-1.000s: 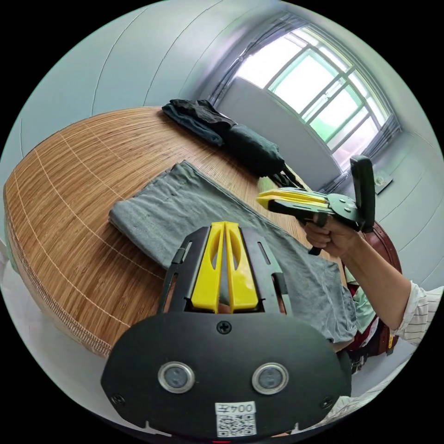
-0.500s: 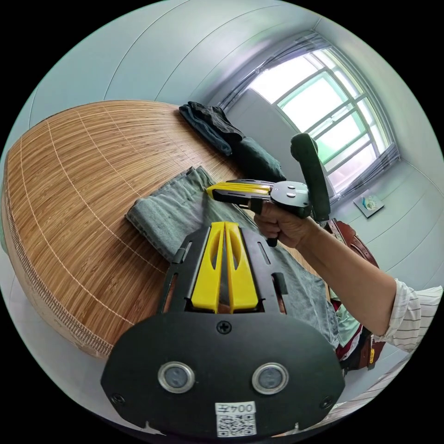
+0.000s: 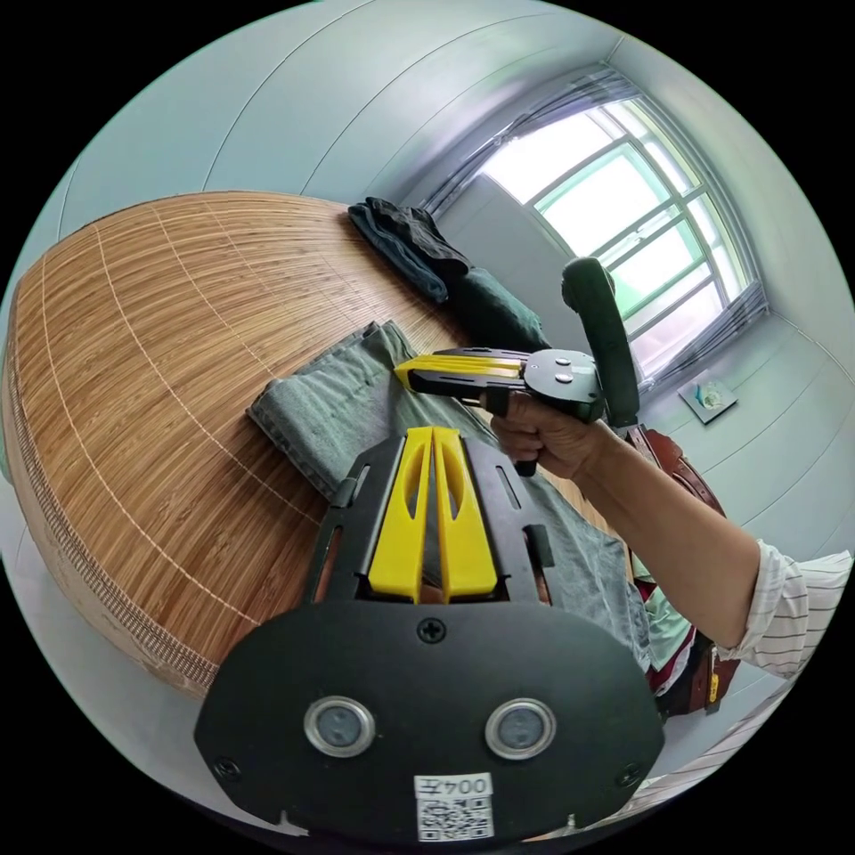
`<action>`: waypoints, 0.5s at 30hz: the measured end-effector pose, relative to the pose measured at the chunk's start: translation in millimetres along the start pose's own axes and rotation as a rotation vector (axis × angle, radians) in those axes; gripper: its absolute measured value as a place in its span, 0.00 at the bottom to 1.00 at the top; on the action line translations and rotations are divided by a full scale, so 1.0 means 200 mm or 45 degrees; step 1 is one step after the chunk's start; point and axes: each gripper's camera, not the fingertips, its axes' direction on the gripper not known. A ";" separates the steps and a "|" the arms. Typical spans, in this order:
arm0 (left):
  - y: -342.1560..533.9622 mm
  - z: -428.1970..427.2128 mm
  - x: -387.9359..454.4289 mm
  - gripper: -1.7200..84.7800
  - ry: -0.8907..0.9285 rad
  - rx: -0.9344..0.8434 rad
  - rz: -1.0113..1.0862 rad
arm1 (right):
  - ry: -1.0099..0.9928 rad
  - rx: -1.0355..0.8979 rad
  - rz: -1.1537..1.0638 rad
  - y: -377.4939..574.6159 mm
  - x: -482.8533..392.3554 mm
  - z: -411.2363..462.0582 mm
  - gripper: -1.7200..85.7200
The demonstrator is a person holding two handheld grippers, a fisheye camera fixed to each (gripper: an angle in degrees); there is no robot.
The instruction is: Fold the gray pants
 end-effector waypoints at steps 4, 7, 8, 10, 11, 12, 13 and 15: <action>0.02 0.01 0.01 0.02 0.009 0.012 0.001 | -0.023 0.032 0.012 -0.01 0.01 -0.02 0.01; 0.03 0.00 0.03 0.02 0.030 0.034 0.003 | -0.011 0.069 0.030 0.00 0.03 -0.06 0.01; 0.04 0.01 0.03 0.02 0.029 0.034 0.008 | 0.022 0.061 0.055 -0.01 0.05 -0.05 0.01; 0.05 0.02 0.04 0.02 0.032 0.029 0.005 | 0.049 0.081 0.122 0.00 0.09 -0.05 0.02; 0.05 0.03 0.05 0.02 0.035 0.026 0.002 | 0.006 0.086 0.166 -0.01 0.11 -0.04 0.02; 0.06 0.04 0.06 0.02 0.032 0.023 0.004 | -0.020 0.070 0.177 -0.01 0.12 -0.02 0.02; 0.06 0.04 0.06 0.02 0.027 0.022 0.006 | -0.035 0.020 0.166 -0.02 0.11 0.02 0.02; 0.07 0.03 0.08 0.02 -0.026 0.029 0.016 | -0.012 -0.040 0.138 -0.03 0.09 0.07 0.04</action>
